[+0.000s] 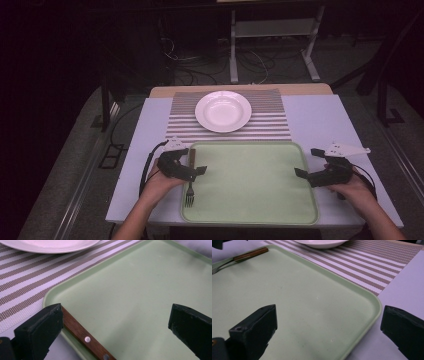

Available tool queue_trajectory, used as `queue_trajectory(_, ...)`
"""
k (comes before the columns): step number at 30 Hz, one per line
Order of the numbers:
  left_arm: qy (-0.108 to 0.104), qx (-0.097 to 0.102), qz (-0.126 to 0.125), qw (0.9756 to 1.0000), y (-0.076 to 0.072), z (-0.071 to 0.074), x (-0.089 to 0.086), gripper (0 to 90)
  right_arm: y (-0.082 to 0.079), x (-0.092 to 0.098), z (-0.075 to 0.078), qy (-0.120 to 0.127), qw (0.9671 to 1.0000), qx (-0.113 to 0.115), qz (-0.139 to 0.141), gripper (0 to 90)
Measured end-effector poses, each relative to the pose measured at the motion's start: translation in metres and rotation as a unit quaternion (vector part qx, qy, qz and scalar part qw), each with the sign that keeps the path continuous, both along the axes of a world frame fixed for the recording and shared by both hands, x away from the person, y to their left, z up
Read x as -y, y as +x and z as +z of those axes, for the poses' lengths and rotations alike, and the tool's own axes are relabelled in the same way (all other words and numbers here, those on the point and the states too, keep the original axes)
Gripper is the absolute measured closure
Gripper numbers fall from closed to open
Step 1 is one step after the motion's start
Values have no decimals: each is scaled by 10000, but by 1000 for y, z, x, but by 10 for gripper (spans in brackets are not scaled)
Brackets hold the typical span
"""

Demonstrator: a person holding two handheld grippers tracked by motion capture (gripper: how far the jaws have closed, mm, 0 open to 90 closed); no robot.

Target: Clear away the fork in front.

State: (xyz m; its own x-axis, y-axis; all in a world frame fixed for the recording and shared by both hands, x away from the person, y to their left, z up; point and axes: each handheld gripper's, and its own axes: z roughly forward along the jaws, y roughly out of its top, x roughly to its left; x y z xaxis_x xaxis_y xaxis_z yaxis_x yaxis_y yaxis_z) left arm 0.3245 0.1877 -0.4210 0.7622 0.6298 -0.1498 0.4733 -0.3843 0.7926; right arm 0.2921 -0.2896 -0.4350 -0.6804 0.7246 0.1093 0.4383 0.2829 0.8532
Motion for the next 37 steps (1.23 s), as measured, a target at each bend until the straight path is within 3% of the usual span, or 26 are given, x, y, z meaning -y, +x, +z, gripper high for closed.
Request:
queue_trajectory(10,-195,204,-3,9996,-22,11,-25,0,0,0,0,-19,10000,5,-3,9)
queue_trajectory(19,-296,392,71,9988,-30,11,-46,0,-1,0,0,-40,10000,-1,0,9)
queue_trajectory(37,-325,410,108,9986,-31,10,-49,0,-1,0,-1,-58,10000,4,-1,8)
